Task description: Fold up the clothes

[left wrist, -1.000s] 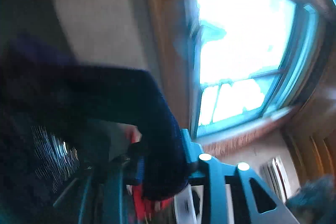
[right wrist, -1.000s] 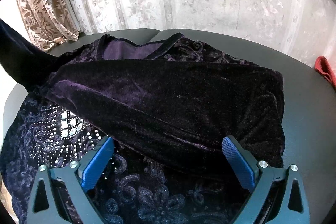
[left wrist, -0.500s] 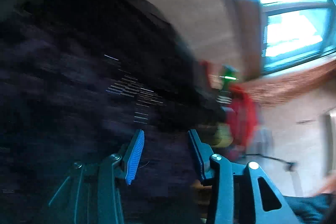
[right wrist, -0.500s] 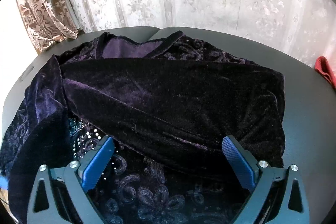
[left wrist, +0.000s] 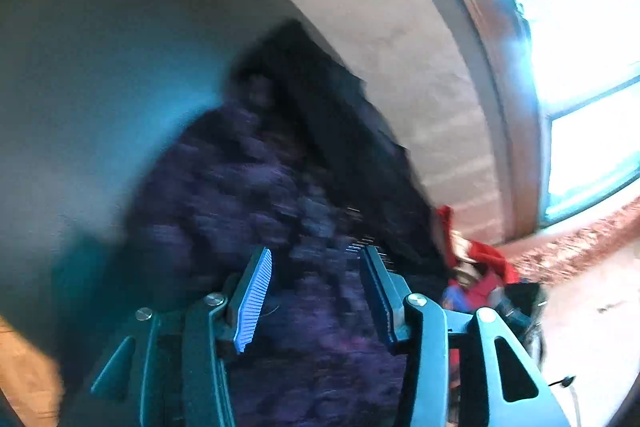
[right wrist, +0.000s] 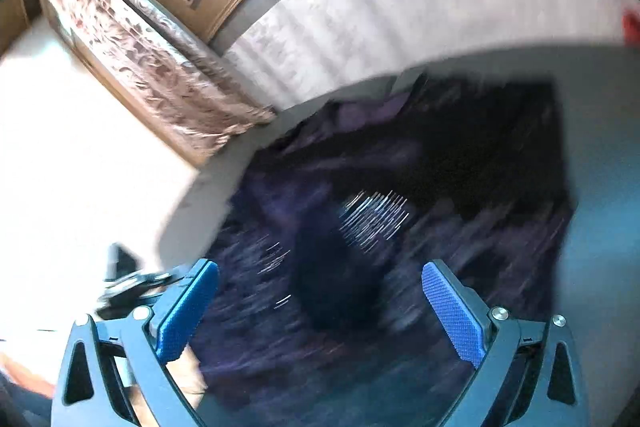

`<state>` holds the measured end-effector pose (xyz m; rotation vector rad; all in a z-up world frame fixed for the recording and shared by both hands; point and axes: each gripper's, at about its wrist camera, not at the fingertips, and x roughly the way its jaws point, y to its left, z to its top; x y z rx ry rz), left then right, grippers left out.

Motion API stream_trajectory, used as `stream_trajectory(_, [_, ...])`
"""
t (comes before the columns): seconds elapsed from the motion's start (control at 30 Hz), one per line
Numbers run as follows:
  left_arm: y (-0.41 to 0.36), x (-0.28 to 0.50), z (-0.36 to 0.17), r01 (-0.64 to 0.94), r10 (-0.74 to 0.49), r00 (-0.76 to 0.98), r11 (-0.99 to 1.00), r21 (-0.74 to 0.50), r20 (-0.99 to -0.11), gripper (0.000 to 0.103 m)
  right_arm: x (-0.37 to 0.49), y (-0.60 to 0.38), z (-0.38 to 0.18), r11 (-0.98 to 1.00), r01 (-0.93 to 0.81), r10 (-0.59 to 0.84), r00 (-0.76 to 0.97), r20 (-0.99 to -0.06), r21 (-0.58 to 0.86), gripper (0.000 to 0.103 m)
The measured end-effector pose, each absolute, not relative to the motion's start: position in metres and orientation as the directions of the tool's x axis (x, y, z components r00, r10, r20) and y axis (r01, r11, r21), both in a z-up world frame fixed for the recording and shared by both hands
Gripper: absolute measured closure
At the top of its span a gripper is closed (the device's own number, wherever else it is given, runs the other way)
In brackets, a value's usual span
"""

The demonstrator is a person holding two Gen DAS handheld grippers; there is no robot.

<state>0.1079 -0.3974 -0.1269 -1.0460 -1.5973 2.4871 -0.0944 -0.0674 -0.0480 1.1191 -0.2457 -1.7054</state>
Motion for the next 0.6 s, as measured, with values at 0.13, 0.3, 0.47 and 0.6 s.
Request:
stream_trajectory(0.13, [-0.394,0.094,-0.128,0.308,0.357,-0.799,-0.449,-0.839,-0.484,0.053,-0.078,-0.084,-0.071,-0.451,0.605,-0.825,-0.003,-0.565,0.656,0.000])
stream_trajectory(0.3, [-0.393,0.057,-0.136,0.339,0.344,-0.798,-0.423,-0.840,-0.495,0.053,-0.075,-0.103,-0.083,-0.502,0.610,-0.791,-0.037,-0.610,0.613,0.077])
stream_trajectory(0.47, [-0.400,0.041,-0.145,0.365,0.336,-0.801,-0.381,-0.849,-0.495,0.053,-0.089,-0.099,-0.063,-0.542,0.631,-0.777,-0.127,-0.616,0.555,0.091])
stream_trajectory(0.6, [-0.399,0.038,-0.140,0.354,0.302,-0.797,-0.469,-0.809,-0.523,0.054,-0.098,-0.074,0.003,-0.534,0.713,-0.807,-0.272,-0.524,0.453,0.092])
